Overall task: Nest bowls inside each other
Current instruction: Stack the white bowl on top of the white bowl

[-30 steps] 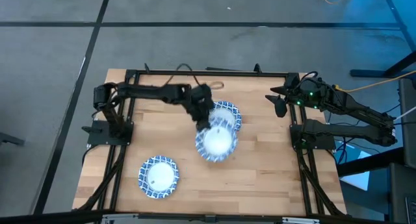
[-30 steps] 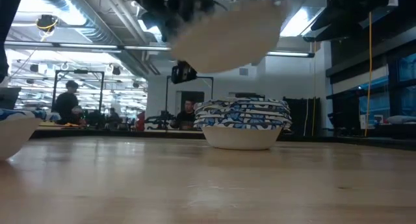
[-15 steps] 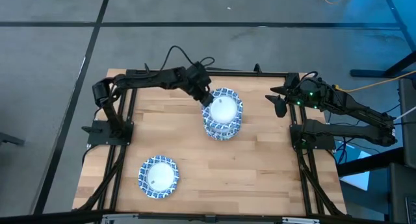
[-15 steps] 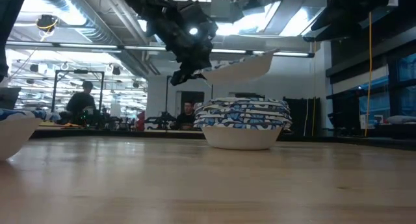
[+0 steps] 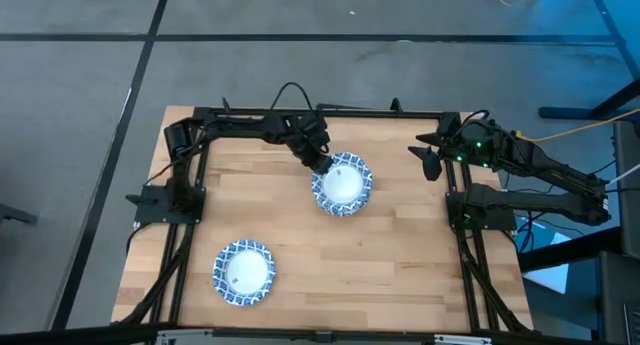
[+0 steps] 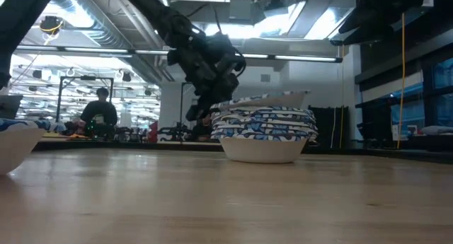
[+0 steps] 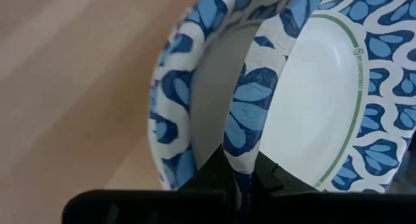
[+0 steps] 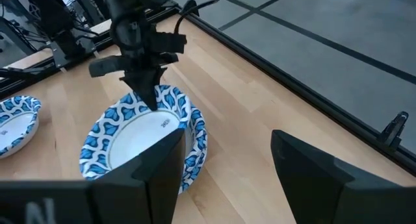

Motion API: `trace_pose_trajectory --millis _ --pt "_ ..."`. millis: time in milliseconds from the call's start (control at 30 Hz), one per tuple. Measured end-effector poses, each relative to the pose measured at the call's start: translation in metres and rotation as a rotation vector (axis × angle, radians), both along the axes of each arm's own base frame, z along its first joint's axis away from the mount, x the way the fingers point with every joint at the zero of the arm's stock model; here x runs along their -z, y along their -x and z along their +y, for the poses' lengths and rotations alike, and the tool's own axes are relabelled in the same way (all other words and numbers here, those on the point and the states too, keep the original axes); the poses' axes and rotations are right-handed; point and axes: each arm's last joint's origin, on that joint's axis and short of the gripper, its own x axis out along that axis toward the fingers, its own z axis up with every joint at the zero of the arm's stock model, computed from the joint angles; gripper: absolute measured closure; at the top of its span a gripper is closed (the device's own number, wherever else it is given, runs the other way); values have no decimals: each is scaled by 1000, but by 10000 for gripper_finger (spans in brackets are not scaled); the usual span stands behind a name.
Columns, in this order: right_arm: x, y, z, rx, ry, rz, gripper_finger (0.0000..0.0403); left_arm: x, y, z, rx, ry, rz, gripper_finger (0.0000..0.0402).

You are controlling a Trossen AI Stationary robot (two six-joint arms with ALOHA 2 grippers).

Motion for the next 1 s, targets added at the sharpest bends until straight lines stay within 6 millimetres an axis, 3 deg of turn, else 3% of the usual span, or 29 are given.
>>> trace_pose_trajectory --millis 367,767,1000 --pt "3 2 1 1 -15 36 175 0 -2 0 42 3 -37 364" --pt "4 2 1 0 -15 42 175 -6 -9 1 53 48 -143 258" --pt "4 2 1 1 -16 42 175 -6 -4 3 62 43 -113 254"
